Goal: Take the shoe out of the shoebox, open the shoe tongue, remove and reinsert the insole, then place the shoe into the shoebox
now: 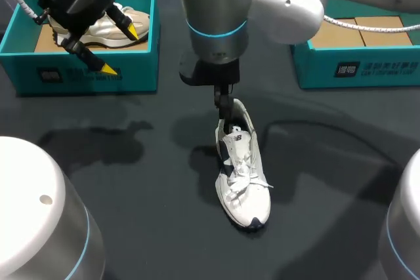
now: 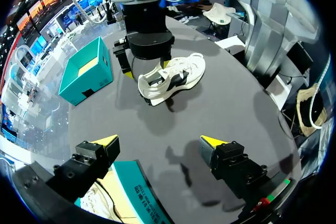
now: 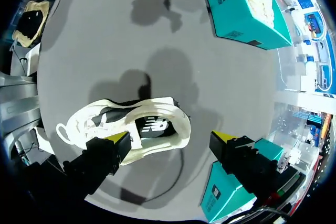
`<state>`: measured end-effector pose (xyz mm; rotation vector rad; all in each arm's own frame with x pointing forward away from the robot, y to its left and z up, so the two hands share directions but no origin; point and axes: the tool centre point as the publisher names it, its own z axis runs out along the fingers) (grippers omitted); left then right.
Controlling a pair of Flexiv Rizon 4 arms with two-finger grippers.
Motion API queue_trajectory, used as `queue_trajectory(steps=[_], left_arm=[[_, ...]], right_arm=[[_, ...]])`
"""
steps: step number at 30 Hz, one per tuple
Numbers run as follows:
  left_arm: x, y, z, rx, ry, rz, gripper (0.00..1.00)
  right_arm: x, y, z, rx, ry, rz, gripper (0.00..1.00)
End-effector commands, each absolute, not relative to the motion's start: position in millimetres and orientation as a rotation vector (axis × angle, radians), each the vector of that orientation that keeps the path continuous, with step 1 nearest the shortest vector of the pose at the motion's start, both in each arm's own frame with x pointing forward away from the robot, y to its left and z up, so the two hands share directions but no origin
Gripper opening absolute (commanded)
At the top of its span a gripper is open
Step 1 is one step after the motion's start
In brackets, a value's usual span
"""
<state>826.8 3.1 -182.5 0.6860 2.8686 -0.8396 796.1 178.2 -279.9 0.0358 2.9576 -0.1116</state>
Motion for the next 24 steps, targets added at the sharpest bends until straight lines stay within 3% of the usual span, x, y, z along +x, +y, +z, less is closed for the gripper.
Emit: queue_trajectory(steps=[1, 24], left_arm=[[827.4, 2.7, -182.8, 0.688, 2.87, -0.836, 1.0], [827.4, 2.7, -182.8, 0.688, 2.87, -0.836, 1.0]], right_arm=[[806.5, 170.4, -294.1, -0.03, 2.985, -0.06, 1.0], [838.2, 160.7, -335.5, -0.086, 3.035, -0.05, 1.0]])
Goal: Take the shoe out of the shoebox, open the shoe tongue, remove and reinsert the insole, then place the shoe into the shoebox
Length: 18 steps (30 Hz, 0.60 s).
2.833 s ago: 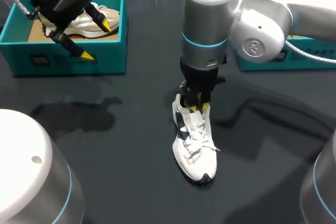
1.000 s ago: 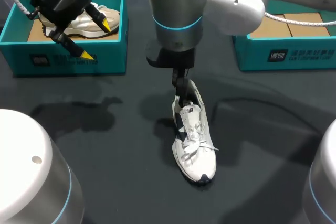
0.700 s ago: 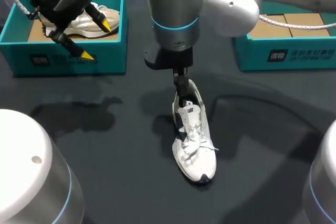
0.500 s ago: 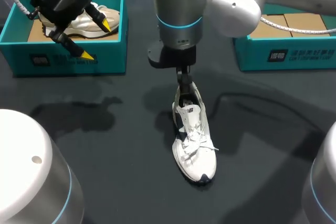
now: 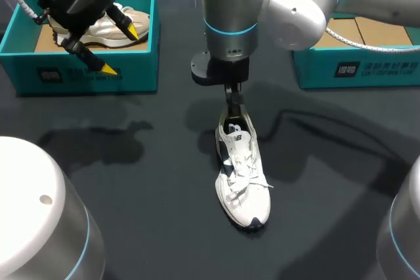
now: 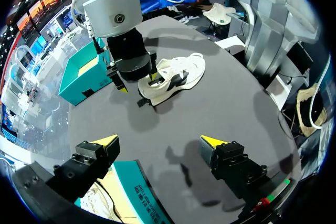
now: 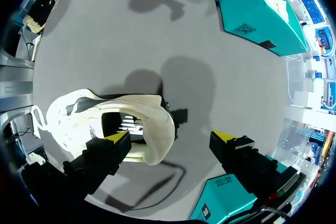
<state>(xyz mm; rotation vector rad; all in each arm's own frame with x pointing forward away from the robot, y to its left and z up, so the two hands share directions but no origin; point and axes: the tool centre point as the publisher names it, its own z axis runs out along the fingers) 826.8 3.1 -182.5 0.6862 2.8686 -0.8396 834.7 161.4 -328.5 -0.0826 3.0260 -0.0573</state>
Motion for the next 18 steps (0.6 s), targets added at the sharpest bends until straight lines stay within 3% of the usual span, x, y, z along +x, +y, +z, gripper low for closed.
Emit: queue_trajectory(steps=[1, 18], left_arm=[[827.4, 2.7, -182.8, 0.688, 2.87, -0.836, 1.0], [827.4, 2.7, -182.8, 0.688, 2.87, -0.836, 1.0]], right_arm=[[838.6, 159.9, -337.3, -0.088, 3.038, -0.045, 1.0], [844.7, 159.4, -370.6, -0.091, 3.093, -0.003, 0.99]])
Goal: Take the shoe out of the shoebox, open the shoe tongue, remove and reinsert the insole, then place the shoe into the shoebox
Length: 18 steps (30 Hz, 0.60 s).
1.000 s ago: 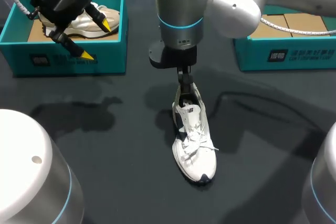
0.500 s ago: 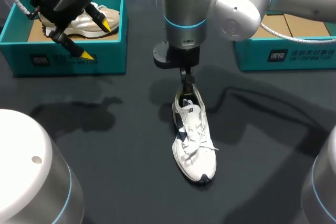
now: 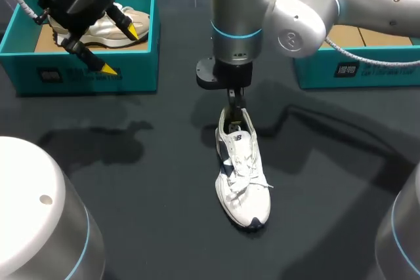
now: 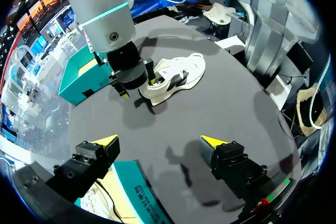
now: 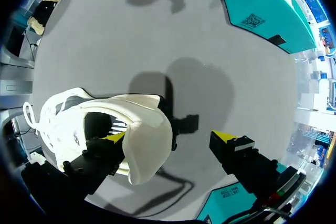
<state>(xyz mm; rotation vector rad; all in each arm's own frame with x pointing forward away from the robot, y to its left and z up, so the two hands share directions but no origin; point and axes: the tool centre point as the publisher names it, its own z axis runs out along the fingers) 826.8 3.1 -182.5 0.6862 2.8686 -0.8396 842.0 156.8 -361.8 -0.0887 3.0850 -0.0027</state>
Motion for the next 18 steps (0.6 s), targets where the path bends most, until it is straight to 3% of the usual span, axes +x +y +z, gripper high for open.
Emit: queue_trajectory(steps=[1, 14, 18], left_arm=[[827.4, 2.7, -182.8, 0.688, 2.87, -0.836, 1.0], [827.4, 2.7, -182.8, 0.688, 2.87, -0.836, 1.0], [827.4, 2.7, -182.8, 0.688, 2.87, -0.836, 1.0]], right_arm=[[845.1, 159.4, -372.4, -0.09, 3.095, -0.004, 0.98], [840.1, 158.8, -384.7, -0.068, 3.108, 0.04, 0.86], [838.9, 160.2, -386.7, -0.067, 3.104, 0.051, 0.78]])
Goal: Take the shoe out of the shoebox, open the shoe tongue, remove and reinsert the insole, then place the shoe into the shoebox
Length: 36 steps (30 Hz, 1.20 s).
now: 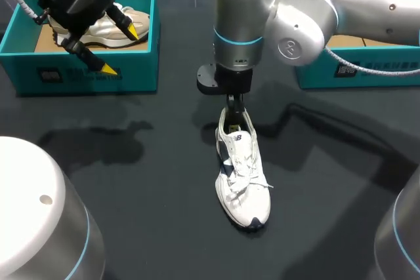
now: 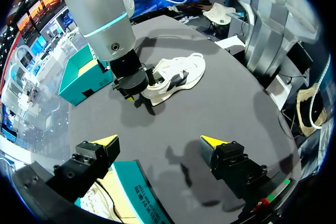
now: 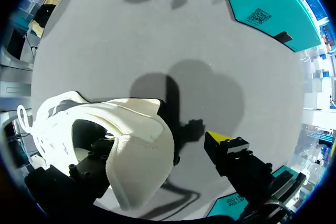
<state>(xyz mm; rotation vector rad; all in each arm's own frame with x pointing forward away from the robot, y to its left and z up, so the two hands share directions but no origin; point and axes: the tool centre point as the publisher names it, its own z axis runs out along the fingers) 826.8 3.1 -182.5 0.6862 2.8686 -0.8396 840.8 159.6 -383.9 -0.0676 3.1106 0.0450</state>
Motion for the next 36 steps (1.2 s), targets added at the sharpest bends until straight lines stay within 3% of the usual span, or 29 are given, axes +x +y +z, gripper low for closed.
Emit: queue_trajectory(steps=[1, 3, 8, 22, 25, 27, 28, 36], left_arm=[[827.4, 2.7, -182.8, 0.688, 2.87, -0.836, 1.0], [827.4, 2.7, -182.8, 0.688, 2.87, -0.836, 1.0], [827.4, 2.7, -182.8, 0.688, 2.87, -0.836, 1.0], [827.4, 2.7, -182.8, 0.688, 2.87, -0.836, 1.0], [827.4, 2.7, -182.8, 0.688, 2.87, -0.836, 1.0], [827.4, 2.7, -182.8, 0.688, 2.87, -0.836, 1.0], [827.4, 2.7, -182.8, 0.688, 2.87, -0.836, 1.0], [827.4, 2.7, -182.8, 0.688, 2.87, -0.836, 1.0]], right_arm=[[838.6, 160.4, -387.0, -0.066, 3.103, 0.052, 0.75], [837.6, 160.8, -387.5, -0.063, 3.1, 0.058, 0.63], [835.3, 160.5, -387.8, -0.056, 3.095, 0.063, 0.5], [829.2, 160.7, -387.4, -0.036, 3.091, 0.063, 0.47], [828.9, 160.5, -387.3, -0.033, 3.09, 0.063, 0.31], [828.8, 160.5, -387.4, -0.034, 3.09, 0.067, 0.06], [828.8, 160.5, -387.5, -0.035, 3.089, 0.069, 0.0], [825.5, 159.7, -377.6, -0.026, 3.08, 0.048, 0.0]])
